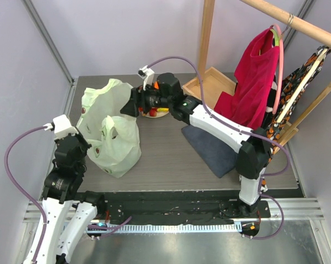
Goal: Place the fruits into the plastic bag
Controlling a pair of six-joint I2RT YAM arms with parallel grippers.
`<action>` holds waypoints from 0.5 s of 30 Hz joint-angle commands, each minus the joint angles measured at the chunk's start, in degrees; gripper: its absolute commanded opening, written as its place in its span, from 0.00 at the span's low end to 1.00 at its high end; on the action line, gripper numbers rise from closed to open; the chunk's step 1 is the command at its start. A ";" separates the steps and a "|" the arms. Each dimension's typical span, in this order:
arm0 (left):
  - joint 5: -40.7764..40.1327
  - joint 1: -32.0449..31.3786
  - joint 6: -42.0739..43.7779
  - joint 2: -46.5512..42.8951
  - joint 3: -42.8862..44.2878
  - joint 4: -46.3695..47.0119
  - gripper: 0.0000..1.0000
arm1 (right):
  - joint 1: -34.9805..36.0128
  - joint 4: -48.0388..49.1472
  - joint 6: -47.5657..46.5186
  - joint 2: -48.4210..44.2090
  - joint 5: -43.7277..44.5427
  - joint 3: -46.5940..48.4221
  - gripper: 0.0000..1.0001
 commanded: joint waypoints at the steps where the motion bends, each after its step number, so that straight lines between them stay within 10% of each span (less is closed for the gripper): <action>1: -2.58 0.25 1.41 -0.29 -0.22 3.55 0.00 | -2.03 3.06 -2.24 -9.86 2.85 -4.08 0.75; 15: -0.30 0.25 1.33 -0.38 -0.75 3.99 0.00 | -12.84 2.63 -1.36 -14.28 14.80 -15.00 0.76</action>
